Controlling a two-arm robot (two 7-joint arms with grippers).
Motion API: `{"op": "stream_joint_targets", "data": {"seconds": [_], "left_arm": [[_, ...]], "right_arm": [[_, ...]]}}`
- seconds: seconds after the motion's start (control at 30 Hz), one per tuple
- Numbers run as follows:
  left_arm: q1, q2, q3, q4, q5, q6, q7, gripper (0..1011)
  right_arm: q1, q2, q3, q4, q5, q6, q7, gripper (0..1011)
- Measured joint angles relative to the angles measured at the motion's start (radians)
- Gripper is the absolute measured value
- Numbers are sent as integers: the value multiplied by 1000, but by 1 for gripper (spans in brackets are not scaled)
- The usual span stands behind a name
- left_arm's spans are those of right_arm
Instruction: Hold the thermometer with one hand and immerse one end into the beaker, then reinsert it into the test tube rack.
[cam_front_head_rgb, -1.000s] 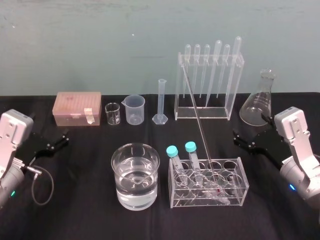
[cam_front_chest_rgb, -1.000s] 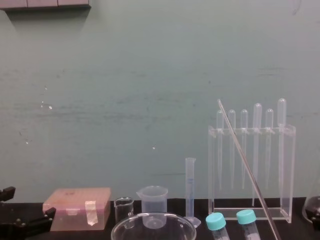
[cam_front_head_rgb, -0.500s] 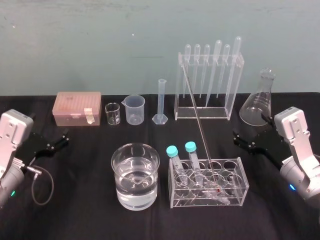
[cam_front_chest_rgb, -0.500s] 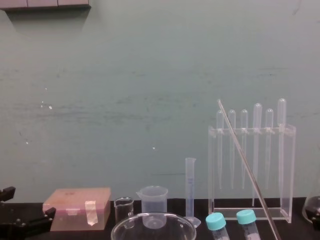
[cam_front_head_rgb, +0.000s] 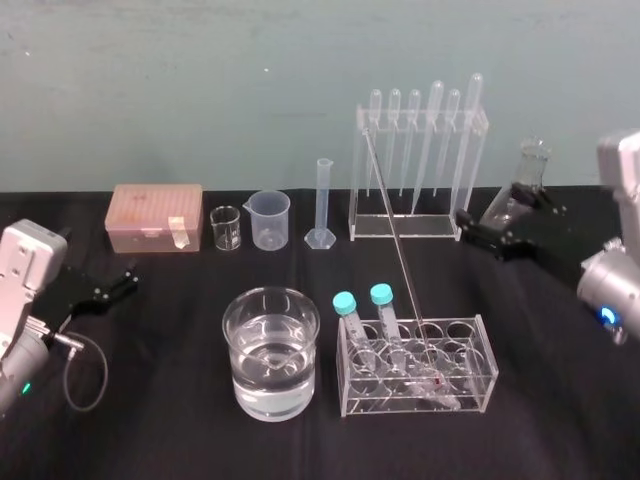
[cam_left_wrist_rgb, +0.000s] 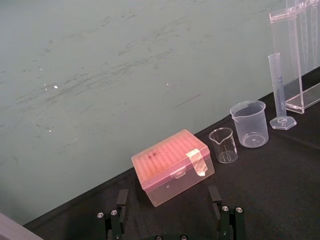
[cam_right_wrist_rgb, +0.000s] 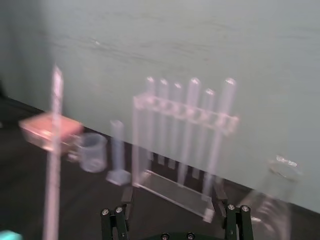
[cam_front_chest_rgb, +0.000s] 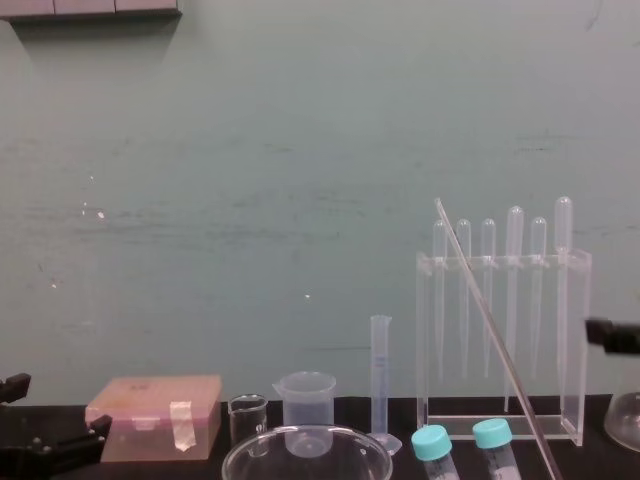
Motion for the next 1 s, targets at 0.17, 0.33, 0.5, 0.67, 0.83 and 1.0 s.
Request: {"op": "stream_joint_targets", "data": {"seconds": [0.17,0.33,0.5,0.67,0.83,1.0], "left_arm": [[0,0,0,0,0,0,0,1008],[0,0,0,0,0,0,0,1008],[0,0,0,0,0,0,0,1008],[0,0,0,0,0,0,0,1008],[0,0,0,0,0,0,0,1008],[0,0,0,0,0,0,0,1008]], "right_arm": [[35,-2,22,-67,111,146,105,1004],[67,-3,9,-104,171,215,170,1004],[106,-1,-21,-118,207,250,209,1004],[143,-17,-49,-101,215,283,193,1004],[187,-47,-86,-71,213,320,145,1004],[224,-65,-124,-45,202,329,138,1004]]}}
